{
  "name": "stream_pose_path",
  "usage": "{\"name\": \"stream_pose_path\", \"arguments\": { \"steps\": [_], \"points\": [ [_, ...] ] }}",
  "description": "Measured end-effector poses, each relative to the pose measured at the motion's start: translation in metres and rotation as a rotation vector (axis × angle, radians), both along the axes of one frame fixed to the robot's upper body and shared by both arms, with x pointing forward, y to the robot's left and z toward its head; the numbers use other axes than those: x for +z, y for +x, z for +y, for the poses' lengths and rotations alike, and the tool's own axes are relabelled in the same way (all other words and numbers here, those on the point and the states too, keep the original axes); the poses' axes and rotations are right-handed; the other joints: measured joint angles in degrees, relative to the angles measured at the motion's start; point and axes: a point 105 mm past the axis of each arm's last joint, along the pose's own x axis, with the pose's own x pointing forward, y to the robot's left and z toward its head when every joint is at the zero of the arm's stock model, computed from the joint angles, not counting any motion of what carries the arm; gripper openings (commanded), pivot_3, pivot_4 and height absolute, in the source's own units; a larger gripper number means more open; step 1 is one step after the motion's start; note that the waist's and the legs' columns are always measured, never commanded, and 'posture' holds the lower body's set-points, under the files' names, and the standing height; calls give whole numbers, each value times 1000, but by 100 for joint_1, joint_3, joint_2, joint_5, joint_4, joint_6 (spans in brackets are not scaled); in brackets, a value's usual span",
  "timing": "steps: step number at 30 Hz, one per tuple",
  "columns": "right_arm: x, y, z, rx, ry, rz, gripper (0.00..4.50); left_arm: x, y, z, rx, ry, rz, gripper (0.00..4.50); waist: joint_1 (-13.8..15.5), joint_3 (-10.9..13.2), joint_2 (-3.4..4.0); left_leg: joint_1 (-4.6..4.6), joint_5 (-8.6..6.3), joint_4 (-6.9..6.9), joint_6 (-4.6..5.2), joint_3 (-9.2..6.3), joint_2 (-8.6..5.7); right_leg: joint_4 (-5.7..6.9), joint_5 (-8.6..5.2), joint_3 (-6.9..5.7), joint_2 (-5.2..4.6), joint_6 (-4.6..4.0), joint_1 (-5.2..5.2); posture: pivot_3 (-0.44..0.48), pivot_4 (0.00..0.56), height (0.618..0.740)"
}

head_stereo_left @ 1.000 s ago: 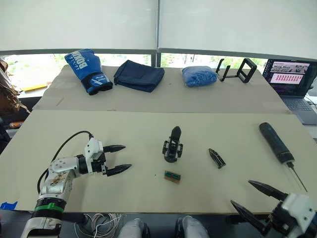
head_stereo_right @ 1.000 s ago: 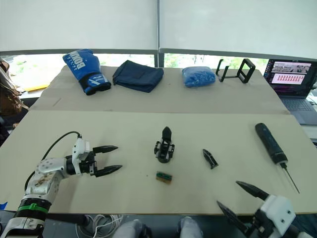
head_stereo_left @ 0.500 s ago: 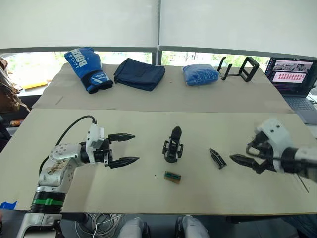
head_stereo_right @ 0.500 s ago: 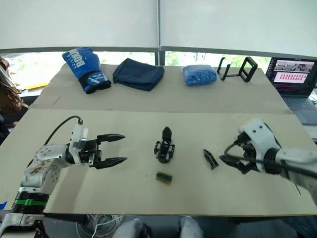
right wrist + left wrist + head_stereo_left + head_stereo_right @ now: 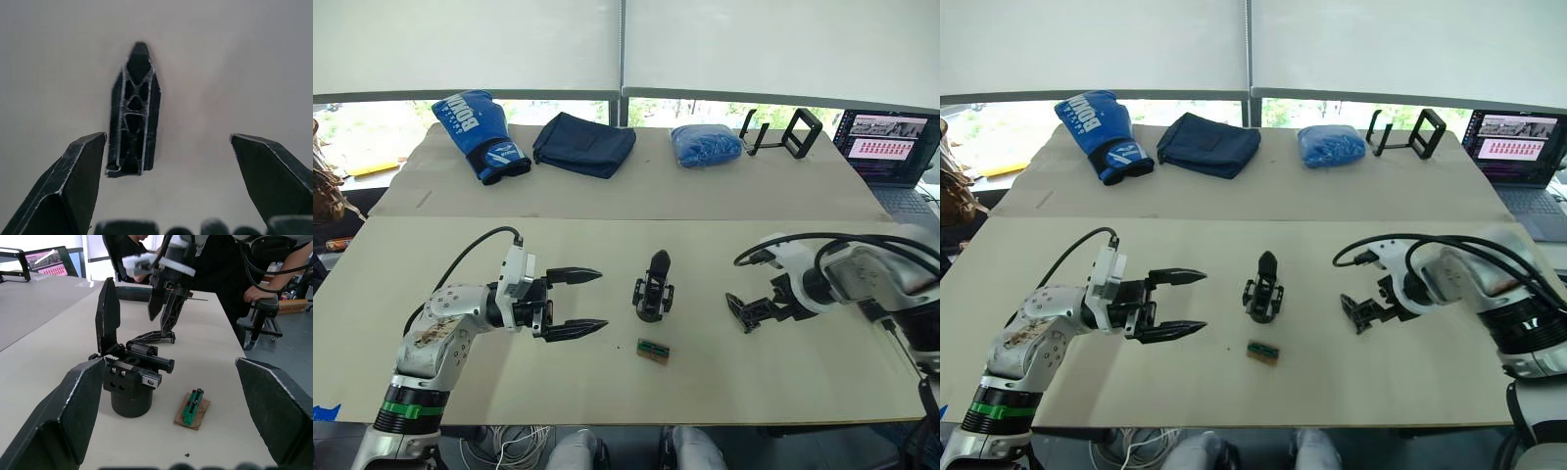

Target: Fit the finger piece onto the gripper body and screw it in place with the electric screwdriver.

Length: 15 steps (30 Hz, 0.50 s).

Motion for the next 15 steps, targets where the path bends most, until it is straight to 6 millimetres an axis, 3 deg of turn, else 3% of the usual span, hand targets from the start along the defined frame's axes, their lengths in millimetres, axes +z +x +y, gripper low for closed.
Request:
{"name": "stream_pose_path", "arguments": {
  "steps": [15],
  "points": [
    [-7,-2,11,48,-19,25,4500,-8,-9,1,17,17,24,4468,-55,0,0,10,7,0,-14,-1,8,5,2,5,6,-4,2,0,150,740]
  ]
}}
